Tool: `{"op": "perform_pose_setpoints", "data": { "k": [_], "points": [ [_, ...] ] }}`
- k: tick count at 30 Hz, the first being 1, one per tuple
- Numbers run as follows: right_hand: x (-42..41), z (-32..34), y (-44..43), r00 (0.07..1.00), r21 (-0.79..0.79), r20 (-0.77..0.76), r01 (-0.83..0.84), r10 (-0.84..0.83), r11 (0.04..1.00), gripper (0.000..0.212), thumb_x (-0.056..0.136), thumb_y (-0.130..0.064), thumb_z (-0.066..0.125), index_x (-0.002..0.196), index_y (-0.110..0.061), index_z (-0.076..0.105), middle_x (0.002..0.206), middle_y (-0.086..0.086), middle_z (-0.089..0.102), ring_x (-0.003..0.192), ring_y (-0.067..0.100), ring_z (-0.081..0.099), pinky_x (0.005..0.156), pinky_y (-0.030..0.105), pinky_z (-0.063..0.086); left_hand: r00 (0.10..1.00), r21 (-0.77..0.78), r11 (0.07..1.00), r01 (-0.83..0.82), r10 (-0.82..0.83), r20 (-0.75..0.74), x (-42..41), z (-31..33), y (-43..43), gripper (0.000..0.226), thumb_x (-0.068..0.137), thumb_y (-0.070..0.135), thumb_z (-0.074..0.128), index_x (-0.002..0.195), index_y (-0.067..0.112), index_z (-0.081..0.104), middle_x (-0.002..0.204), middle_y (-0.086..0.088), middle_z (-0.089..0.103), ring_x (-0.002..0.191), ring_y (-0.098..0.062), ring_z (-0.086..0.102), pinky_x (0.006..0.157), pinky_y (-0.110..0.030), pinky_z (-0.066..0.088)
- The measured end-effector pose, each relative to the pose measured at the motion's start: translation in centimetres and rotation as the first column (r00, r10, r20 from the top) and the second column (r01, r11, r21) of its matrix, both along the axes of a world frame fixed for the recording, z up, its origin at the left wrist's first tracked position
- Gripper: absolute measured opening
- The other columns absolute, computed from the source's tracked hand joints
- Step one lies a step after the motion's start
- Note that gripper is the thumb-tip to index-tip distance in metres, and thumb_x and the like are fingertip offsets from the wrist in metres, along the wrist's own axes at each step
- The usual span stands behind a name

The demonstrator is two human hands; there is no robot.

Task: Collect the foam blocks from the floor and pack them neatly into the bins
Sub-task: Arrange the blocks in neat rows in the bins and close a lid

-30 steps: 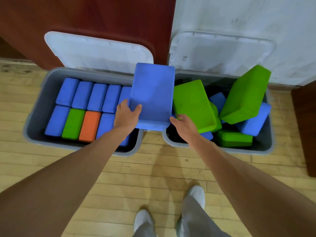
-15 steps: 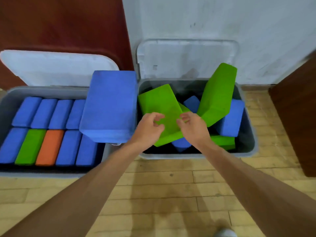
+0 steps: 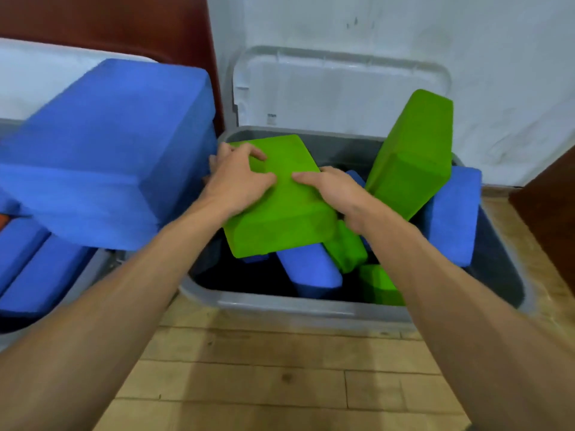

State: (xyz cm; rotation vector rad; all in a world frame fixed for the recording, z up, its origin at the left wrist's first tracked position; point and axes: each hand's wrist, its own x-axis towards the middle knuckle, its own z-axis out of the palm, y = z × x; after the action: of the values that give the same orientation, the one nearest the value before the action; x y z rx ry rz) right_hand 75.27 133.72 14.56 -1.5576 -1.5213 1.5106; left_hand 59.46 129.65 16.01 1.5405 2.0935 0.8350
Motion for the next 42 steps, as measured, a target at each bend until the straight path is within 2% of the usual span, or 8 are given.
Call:
{"op": "perform_pose_setpoints", "data": {
  "k": [4, 10, 14, 22, 27, 30, 34, 42],
  "points": [
    [-0.4, -0.2, -1.5, 0.982, 0.047, -0.11, 0.161, -0.155, 0.986, 0.028, 0.08, -0.023, 0.073, 0.106, -0.013, 0.069, 0.1, 0.005, 0.074, 0.089, 0.021, 0.071, 0.088, 0.042, 0.056, 0.983, 0.058, 0.996, -0.062, 0.051, 0.179, -0.3, -0.4, -1.2, 0.06, 0.077, 0.026, 0.075, 0.129, 0.016, 0.047, 0.131, -0.008, 0.032, 0.122, -0.019, 0.042, 0.107, -0.025, 0.031],
    [0.1, 0.1, -1.7, 0.943, 0.254, -0.136, 0.329, -0.303, 0.91, 0.1, 0.059, -0.043, 0.081, 0.145, -0.027, 0.033, 0.121, 0.002, 0.061, 0.107, 0.02, 0.063, 0.096, 0.045, 0.05, 0.923, -0.002, 0.978, -0.207, 0.196, 0.332, 1.8, -1.5, -1.9, 0.089, 0.08, 0.038, 0.072, 0.144, 0.004, 0.021, 0.148, -0.014, 0.024, 0.137, -0.026, 0.03, 0.109, -0.028, 0.024],
    [0.5, 0.9, -1.7, 0.947, 0.366, -0.117, 0.32, -0.298, 0.874, 0.078, 0.053, -0.049, 0.075, 0.125, -0.025, 0.055, 0.113, 0.002, 0.068, 0.101, 0.019, 0.067, 0.092, 0.044, 0.052, 0.641, -0.105, 0.984, -0.143, 0.173, 0.748, 1.6, -1.9, -1.1, 0.072, 0.067, 0.045, 0.081, 0.125, 0.013, 0.052, 0.12, -0.005, 0.064, 0.102, -0.018, 0.065, 0.086, -0.032, 0.054],
    [2.8, 5.5, -2.6, 0.943, 0.576, 0.217, 0.083, -0.25, 0.813, 0.04, 0.097, -0.042, 0.046, 0.105, -0.009, 0.068, 0.109, 0.01, 0.069, 0.105, 0.027, 0.061, 0.083, 0.03, 0.041, 0.348, 0.045, 0.999, 0.022, -0.05, 0.936, 0.7, 0.6, -1.8, 0.038, 0.09, 0.025, 0.06, 0.126, 0.035, 0.055, 0.113, 0.006, 0.07, 0.097, -0.015, 0.068, 0.08, -0.037, 0.056],
    [5.9, 6.1, -3.5, 0.798, 0.929, 0.224, -0.001, -0.559, 0.371, 0.024, 0.089, -0.025, 0.053, 0.104, -0.012, 0.066, 0.104, 0.01, 0.064, 0.101, 0.031, 0.056, 0.084, 0.036, 0.037, 0.482, 0.141, 0.98, -0.14, -0.057, 0.875, 2.5, 0.4, -1.7, 0.061, 0.08, 0.022, 0.072, 0.135, 0.03, 0.048, 0.122, 0.003, 0.066, 0.102, -0.016, 0.067, 0.083, -0.036, 0.056],
    [7.6, 6.0, -2.5, 0.585, 0.843, 0.441, -0.01, -0.681, 0.538, 0.056, 0.081, -0.047, 0.061, 0.129, -0.019, 0.053, 0.131, 0.008, 0.049, 0.121, 0.033, 0.041, 0.096, 0.043, 0.03, 0.551, 0.13, 0.98, -0.152, -0.025, 0.834, 2.9, -0.1, -2.1, 0.07, 0.078, 0.023, 0.074, 0.14, 0.033, 0.043, 0.124, 0.006, 0.063, 0.104, -0.015, 0.064, 0.09, -0.038, 0.053],
    [7.9, 5.1, -2.2, 0.567, 0.753, 0.481, 0.123, -0.668, 0.647, 0.086, 0.07, -0.064, 0.068, 0.137, -0.02, 0.039, 0.14, 0.012, 0.036, 0.13, 0.035, 0.03, 0.1, 0.051, 0.031, 0.566, 0.113, 0.978, -0.172, 0.004, 0.824, 2.8, 0.1, -2.0, 0.074, 0.075, 0.021, 0.075, 0.14, 0.032, 0.042, 0.124, 0.003, 0.062, 0.104, -0.018, 0.064, 0.093, -0.042, 0.052],
    [8.8, 4.9, -3.3, 0.656, 0.666, 0.219, 0.44, -0.722, 0.602, 0.041, 0.076, -0.029, 0.067, 0.108, -0.017, 0.044, 0.123, 0.013, 0.047, 0.115, 0.036, 0.043, 0.088, 0.043, 0.037, 0.636, -0.003, 0.994, -0.108, 0.072, 0.768, 2.5, 1.1, -4.0, 0.067, 0.08, 0.023, 0.068, 0.141, 0.027, 0.039, 0.119, 0.001, 0.056, 0.094, -0.014, 0.057, 0.066, -0.03, 0.047]
  ]
}}
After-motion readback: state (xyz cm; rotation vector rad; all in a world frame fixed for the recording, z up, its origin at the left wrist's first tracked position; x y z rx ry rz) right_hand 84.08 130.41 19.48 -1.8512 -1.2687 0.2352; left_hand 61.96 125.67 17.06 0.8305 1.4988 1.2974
